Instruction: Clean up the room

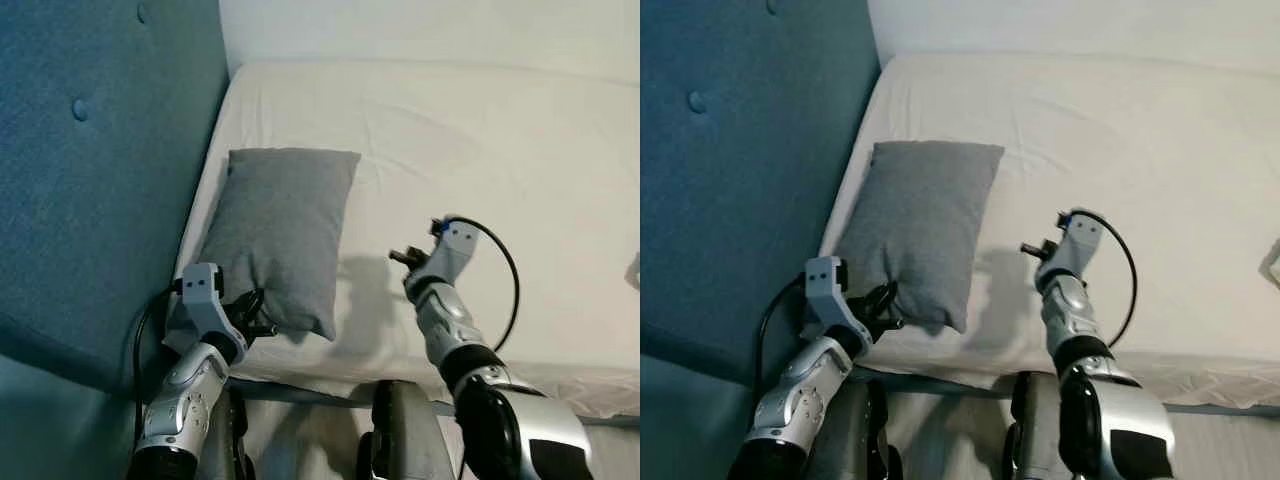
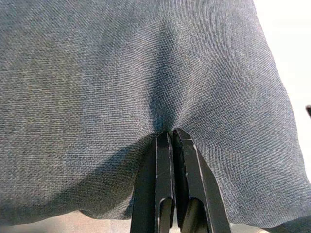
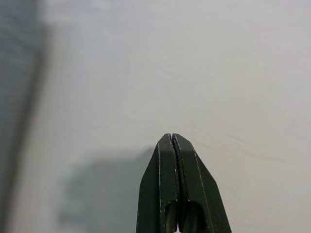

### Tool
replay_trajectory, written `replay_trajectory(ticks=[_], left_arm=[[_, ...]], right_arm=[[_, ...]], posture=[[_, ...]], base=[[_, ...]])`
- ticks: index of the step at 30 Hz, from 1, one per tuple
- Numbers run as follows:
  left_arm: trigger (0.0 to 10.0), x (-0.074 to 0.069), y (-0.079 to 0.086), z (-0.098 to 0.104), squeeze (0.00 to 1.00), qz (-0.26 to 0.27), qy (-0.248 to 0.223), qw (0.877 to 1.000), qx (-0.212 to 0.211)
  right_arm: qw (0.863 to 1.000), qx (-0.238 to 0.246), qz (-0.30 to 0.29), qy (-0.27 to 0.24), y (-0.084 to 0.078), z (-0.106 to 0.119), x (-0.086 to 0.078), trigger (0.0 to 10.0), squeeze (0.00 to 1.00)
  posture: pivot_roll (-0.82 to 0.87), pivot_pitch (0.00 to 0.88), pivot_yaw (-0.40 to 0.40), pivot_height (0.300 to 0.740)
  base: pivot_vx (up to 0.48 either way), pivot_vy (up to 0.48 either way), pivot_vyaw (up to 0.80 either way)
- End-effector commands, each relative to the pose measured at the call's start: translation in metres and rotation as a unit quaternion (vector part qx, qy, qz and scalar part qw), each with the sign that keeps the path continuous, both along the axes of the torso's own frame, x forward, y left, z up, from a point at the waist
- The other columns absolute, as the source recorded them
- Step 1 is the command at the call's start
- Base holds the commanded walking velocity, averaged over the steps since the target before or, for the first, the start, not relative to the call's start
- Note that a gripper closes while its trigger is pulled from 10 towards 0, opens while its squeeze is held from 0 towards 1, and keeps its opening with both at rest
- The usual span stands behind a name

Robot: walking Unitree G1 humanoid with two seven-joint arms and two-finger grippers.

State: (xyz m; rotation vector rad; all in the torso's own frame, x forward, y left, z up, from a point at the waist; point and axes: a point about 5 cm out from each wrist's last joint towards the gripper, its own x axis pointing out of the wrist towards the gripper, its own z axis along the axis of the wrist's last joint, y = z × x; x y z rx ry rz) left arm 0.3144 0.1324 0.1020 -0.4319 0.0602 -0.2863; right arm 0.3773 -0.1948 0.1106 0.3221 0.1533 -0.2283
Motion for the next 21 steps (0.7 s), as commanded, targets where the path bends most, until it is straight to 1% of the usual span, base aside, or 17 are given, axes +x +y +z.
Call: replay_trajectory(ticks=[1, 3, 4, 5, 6, 7, 8, 9, 11, 12, 14, 15, 17, 18, 19, 20, 21], left_arm=[[0.0, -0.007, -0.002, -0.008, 0.0, 0.005, 0.011, 1.0, -0.001], [0.0, -0.008, -0.005, -0.008, 0.0, -0.003, 0.011, 1.0, 0.0], [0.0, -0.01, -0.011, -0.009, 0.0, -0.016, 0.011, 1.0, 0.0], [0.0, -0.013, -0.019, -0.009, 0.0, -0.029, 0.012, 0.999, 0.0], [0.0, -0.013, -0.019, -0.009, 0.0, -0.029, 0.012, 0.999, 0.0], [0.0, -0.015, -0.023, -0.009, 0.0, -0.038, 0.013, 0.999, 0.0], [0.0, -0.017, -0.027, -0.009, 0.0, -0.047, 0.012, 0.999, 0.0], [0.0, -0.018, -0.029, -0.009, 0.0, -0.051, 0.011, 0.999, 0.0], [0.0, -0.019, -0.032, -0.008, 0.0, -0.055, 0.011, 0.998, -0.003], [0.0, -0.02, -0.035, -0.008, 0.0, -0.056, 0.011, 0.998, -0.004], [0.0, -0.02, -0.035, -0.008, 0.0, -0.056, 0.011, 0.998, -0.004], [0.0, -0.021, -0.038, -0.008, 0.0, -0.056, 0.011, 0.998, -0.006], [0.0, -0.021, -0.038, -0.008, 0.0, -0.056, 0.011, 0.998, -0.006], [0.0, -0.022, -0.041, -0.007, 0.0, -0.056, 0.01, 0.998, -0.006], [0.0, -0.022, -0.041, -0.007, 0.0, -0.056, 0.01, 0.998, -0.006], [0.0, -0.024, -0.044, -0.007, 0.0, -0.054, 0.009, 0.998, -0.008], [0.0, -0.024, -0.044, -0.007, 0.0, -0.054, 0.009, 0.998, -0.008]], right_arm=[[0.998, 0.027, -0.032, 0.043, -0.009, -0.023, -0.013, 10.0, 0.0], [0.998, 0.037, -0.036, 0.048, -0.01, -0.026, -0.015, 10.0, 0.0], [0.996, 0.056, -0.034, 0.062, -0.008, -0.032, -0.017, 10.0, 0.0], [0.994, 0.076, -0.019, 0.073, -0.002, -0.035, -0.017, 10.0, 0.0], [0.994, 0.076, -0.019, 0.073, -0.002, -0.035, -0.017, 10.0, 0.0], [0.993, 0.087, -0.007, 0.079, 0.003, -0.037, -0.017, 10.0, 0.0], [0.992, 0.1, 0.019, 0.078, 0.013, -0.035, -0.014, 10.0, 0.0], [0.991, 0.106, 0.035, 0.074, 0.019, -0.033, -0.012, 10.0, 0.0], [0.989, 0.107, 0.076, 0.064, 0.035, -0.026, -0.006, 10.0, 0.0], [0.987, 0.097, 0.111, 0.057, 0.049, -0.02, -0.003, 10.0, 0.0], [0.987, 0.097, 0.111, 0.057, 0.049, -0.02, -0.003, 10.0, 0.0], [0.984, 0.088, 0.15, 0.048, 0.067, -0.014, 0.0, 10.0, 0.0], [0.984, 0.088, 0.15, 0.048, 0.067, -0.014, 0.0, 10.0, 0.0], [0.98, 0.082, 0.175, 0.043, 0.078, -0.01, 0.002, 10.0, 0.0], [0.98, 0.082, 0.175, 0.043, 0.078, -0.01, 0.002, 10.0, 0.0], [0.967, 0.067, 0.241, 0.04, 0.106, -0.005, 0.001, 10.0, 0.0], [0.967, 0.067, 0.241, 0.04, 0.106, -0.005, 0.001, 10.0, 0.0]], posture=[[0.13, 0.339, -0.051, 0.585], [0.13, 0.339, -0.051, 0.585], [0.13, 0.34, -0.047, 0.585], [0.13, 0.345, -0.045, 0.585], [0.13, 0.345, -0.045, 0.585], [0.13, 0.345, -0.045, 0.585], [0.14, 0.347, -0.044, 0.585], [0.14, 0.347, -0.044, 0.585], [0.14, 0.349, -0.043, 0.585], [0.14, 0.35, -0.044, 0.585], [0.14, 0.35, -0.044, 0.585], [0.14, 0.351, -0.043, 0.585], [0.14, 0.351, -0.043, 0.585], [0.14, 0.351, -0.043, 0.585], [0.14, 0.351, -0.043, 0.585], [0.14, 0.35, -0.04, 0.585], [0.14, 0.35, -0.04, 0.585]], base=[[0.0, 0.0, 0.0], [0.0, 0.0, 0.0], [0.0, 0.0, 0.0], [0.0, 0.0, 0.0], [0.0, 0.0, 0.0], [0.0, 0.0, 0.0], [0.0, 0.0, 0.0], [0.0, 0.0, 0.0], [0.0, 0.0, 0.0], [0.0, 0.0, 0.0], [0.0, 0.0, 0.0], [0.0, 0.0, 0.0], [0.0, 0.0, 0.0], [0.0, 0.0, 0.0], [0.0, 0.0, 0.0], [0.0, 0.0, 0.0], [0.0, 0.0, 0.0]])
